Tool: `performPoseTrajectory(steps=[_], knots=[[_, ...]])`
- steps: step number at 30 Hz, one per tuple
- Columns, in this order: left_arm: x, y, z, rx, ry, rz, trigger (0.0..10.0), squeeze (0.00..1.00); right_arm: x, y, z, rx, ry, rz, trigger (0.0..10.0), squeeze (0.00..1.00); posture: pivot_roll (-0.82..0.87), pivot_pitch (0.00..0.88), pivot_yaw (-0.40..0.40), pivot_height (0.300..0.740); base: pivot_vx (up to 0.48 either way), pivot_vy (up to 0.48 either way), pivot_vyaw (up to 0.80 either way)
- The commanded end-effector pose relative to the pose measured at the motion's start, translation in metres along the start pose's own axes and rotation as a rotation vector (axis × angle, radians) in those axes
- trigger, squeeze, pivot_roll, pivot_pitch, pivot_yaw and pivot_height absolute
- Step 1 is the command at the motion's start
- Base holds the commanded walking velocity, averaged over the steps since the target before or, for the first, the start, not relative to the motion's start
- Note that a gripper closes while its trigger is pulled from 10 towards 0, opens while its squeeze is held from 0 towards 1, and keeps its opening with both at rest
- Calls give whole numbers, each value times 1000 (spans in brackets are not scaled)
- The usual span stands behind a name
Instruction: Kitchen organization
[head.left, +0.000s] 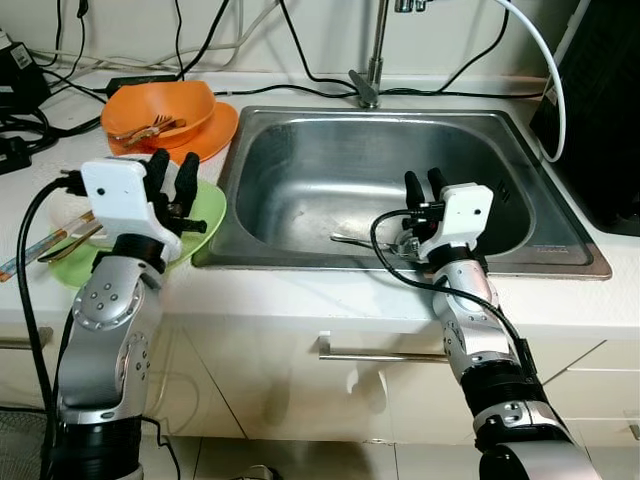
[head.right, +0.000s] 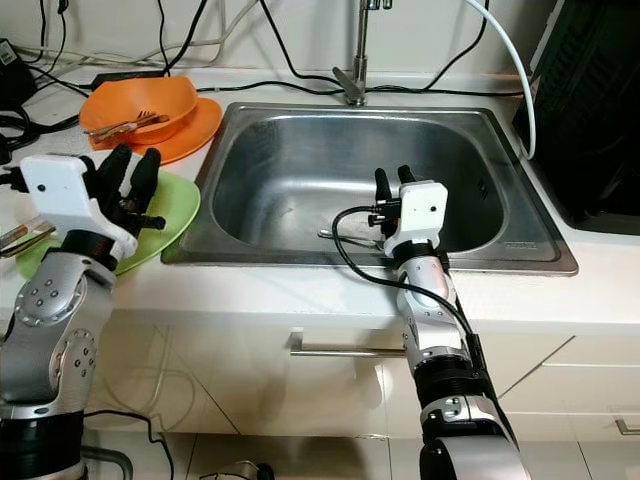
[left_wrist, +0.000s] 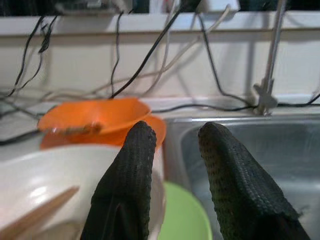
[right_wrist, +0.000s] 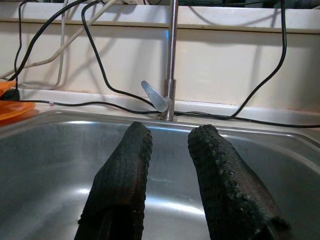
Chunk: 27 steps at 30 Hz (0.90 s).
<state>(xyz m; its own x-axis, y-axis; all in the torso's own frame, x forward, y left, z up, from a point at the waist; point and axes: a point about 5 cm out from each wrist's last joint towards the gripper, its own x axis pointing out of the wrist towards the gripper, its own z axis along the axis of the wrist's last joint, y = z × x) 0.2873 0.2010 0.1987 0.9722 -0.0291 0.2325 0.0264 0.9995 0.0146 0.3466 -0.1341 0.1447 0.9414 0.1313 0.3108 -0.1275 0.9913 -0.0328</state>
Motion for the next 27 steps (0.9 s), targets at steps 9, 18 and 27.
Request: performPoseTrajectory(steps=[9,18,27], knots=[[-9,9,-9,5,21,81,10000,0,-7,0,-14,14,68,-4,10000,0,209,37,54,740,0,0,0],[-8,1,-16,-36,54,57,10000,0,-6,3,-13,16,62,8,10000,0,204,20,57,740,0,0,0],[-8,-3,-18,-67,63,48,10000,0,-5,2,-13,13,61,8,10000,0,203,10,58,740,0,0,0]])
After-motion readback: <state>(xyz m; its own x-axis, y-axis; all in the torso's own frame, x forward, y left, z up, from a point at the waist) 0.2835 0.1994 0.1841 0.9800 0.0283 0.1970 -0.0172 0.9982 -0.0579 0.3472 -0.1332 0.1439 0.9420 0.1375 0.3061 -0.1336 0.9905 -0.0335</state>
